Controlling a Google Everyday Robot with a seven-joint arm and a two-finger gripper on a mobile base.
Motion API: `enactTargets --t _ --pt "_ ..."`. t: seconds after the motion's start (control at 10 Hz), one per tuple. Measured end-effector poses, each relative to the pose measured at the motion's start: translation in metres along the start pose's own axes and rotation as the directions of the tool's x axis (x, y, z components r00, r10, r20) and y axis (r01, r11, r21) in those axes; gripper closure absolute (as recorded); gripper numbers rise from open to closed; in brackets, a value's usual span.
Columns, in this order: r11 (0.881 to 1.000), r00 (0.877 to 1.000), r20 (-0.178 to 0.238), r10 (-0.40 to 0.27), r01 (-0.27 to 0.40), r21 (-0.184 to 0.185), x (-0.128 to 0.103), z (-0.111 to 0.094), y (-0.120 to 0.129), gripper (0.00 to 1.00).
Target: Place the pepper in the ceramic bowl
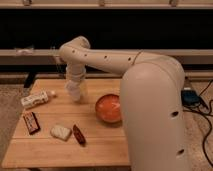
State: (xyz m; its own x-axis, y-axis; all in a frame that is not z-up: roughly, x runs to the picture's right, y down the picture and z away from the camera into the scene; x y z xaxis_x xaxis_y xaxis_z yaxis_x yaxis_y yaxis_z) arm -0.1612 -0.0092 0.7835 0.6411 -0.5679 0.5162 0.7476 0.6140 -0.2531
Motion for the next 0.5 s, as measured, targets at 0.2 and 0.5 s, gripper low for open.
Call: enactTargets --t 0.2,0.5 --pt "0.986 0.986 0.000 -0.164 0.164 0.017 -0.026 0.004 0.003 0.20" --pt "0.890 0.890 -0.012 -0.455 0.455 -0.007 -0.056 0.015 0.046 0.20"
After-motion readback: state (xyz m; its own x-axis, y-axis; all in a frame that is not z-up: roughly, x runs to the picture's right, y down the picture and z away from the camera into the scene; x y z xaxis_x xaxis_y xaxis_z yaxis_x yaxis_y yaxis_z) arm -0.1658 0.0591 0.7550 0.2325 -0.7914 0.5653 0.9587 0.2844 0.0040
